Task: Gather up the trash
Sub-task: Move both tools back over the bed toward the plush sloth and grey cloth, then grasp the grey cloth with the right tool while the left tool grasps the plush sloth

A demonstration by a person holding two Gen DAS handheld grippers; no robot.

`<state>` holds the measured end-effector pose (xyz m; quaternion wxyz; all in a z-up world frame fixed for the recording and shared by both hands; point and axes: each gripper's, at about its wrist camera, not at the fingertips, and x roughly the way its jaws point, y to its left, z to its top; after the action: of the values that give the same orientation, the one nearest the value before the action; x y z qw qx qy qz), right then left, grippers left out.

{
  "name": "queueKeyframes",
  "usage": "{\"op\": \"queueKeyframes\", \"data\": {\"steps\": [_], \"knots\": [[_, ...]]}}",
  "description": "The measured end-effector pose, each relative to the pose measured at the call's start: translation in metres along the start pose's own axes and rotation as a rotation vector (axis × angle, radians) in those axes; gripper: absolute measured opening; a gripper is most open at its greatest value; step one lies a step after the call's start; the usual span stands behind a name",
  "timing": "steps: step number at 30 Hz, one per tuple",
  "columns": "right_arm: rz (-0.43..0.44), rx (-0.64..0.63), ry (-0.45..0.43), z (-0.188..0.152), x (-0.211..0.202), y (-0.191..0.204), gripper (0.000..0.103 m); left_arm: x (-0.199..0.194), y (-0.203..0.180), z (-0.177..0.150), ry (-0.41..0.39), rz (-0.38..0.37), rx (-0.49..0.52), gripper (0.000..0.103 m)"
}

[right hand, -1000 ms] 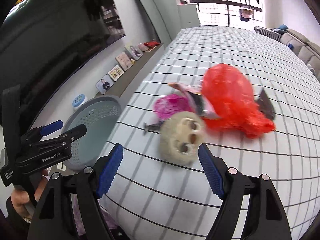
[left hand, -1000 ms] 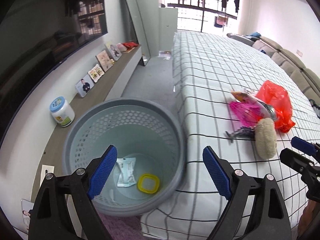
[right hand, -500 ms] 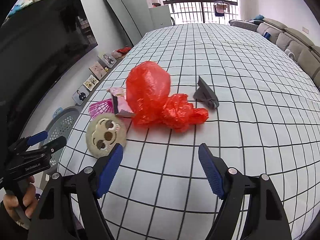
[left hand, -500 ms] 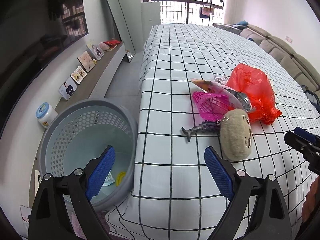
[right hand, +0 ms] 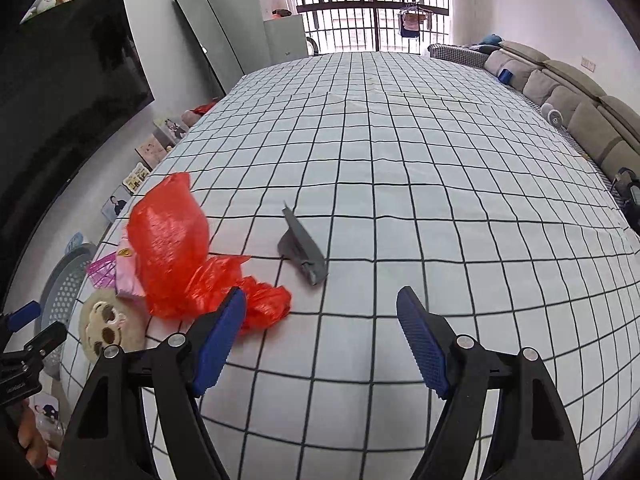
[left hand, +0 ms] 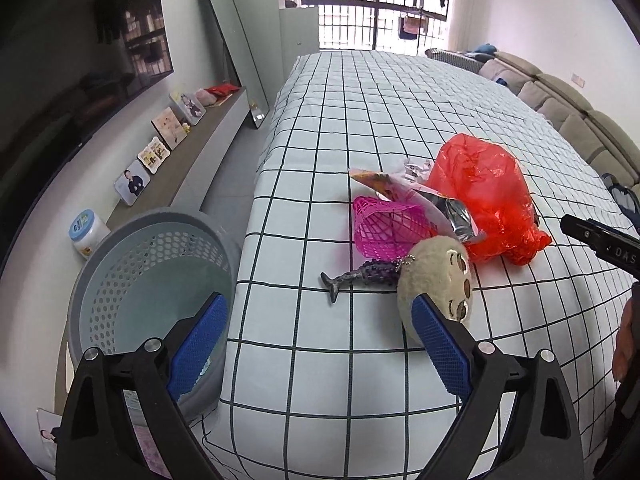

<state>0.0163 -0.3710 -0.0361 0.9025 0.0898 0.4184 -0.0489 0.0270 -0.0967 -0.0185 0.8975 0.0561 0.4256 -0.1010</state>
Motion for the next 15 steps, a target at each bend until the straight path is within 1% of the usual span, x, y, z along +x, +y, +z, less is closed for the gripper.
{"op": "queueKeyframes", "data": {"steps": [3, 7, 9, 11, 13, 15], "knots": [[-0.003, -0.018, 0.018, 0.012, 0.015, -0.004, 0.074, -0.001, -0.005, 0.001, -0.003, 0.001, -0.005, 0.092], [-0.009, -0.065, 0.037, 0.021, 0.036, 0.000, 0.074, -0.004, -0.010, 0.001, -0.017, 0.014, -0.014, 0.093], [-0.005, -0.078, 0.053, 0.025, 0.046, 0.003, 0.070, -0.007, -0.013, 0.002, -0.028, 0.021, -0.014, 0.095], [0.007, -0.088, 0.077, 0.024, 0.054, 0.006, 0.061, -0.010, -0.018, 0.002, -0.044, 0.038, -0.007, 0.095], [0.013, -0.089, 0.088, 0.023, 0.062, 0.007, 0.060, -0.012, -0.023, 0.002, -0.060, 0.046, 0.003, 0.096], [0.016, -0.098, 0.093, 0.020, 0.068, 0.011, 0.057, -0.014, -0.025, 0.003, -0.068, 0.045, 0.005, 0.096]]}}
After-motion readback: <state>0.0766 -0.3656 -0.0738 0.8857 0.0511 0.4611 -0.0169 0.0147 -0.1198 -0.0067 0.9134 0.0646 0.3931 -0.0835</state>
